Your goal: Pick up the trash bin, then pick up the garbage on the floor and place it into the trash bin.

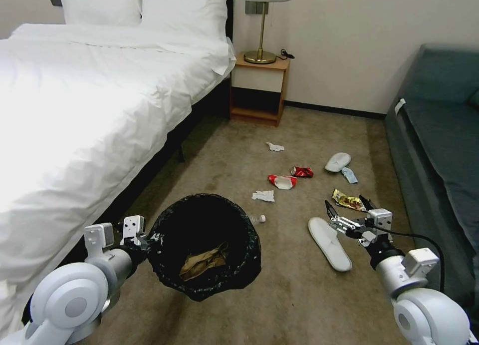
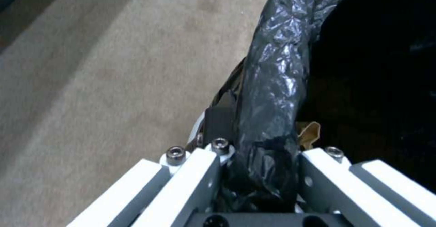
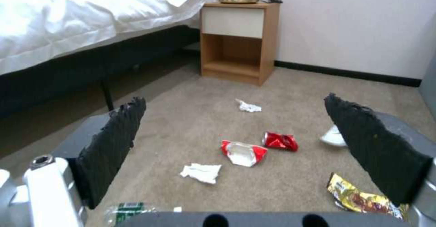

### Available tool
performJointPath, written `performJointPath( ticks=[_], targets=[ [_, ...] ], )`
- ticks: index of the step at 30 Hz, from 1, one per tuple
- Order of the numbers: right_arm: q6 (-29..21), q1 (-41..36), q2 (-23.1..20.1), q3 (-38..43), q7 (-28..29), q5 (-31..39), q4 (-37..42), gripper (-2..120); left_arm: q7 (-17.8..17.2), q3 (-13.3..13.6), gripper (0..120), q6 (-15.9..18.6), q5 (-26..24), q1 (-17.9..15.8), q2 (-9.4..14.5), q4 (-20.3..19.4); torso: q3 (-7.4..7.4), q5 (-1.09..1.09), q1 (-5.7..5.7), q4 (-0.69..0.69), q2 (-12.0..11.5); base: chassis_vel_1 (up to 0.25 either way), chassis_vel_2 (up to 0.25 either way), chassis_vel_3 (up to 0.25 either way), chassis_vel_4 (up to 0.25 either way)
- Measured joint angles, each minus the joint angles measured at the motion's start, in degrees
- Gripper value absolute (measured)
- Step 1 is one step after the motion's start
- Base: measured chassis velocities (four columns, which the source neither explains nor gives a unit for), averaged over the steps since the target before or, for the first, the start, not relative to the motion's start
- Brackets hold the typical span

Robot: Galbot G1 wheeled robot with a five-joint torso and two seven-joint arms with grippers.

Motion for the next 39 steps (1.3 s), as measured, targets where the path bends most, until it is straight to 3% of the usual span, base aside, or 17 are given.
performJointPath(
  ticks=[27,35,39],
  targets=[
    [-2.6,1.3,-0.6,1.2,-1.0,1.4,-5.8,100,0.8,-0.8,3,0.0,0.2,-1.2,-0.3,0.4,0.0,0.01,0.0,0.0,0.0,-0.109,0.1,0.102,-0.111],
    [-5.1,3.9,-4.0,2.6,-4.7,5.0,-15.7,100,0.5,-4.9,3,0.0,-1.4,-0.9,-0.1,-0.3,-0.02,0.01,-0.01,0.0,0.0,-0.009,0.003,0.001,-0.008],
    [-5.9,6.9,-7.2,1.8,-9.3,7.7,-24.7,100,0.1,-7.4,3,0.0,-2.6,-1.0,-0.1,-0.4,-0.01,0.01,-0.01,0.0,0.0,0.0,0.0,0.0,0.0]
  ],
)
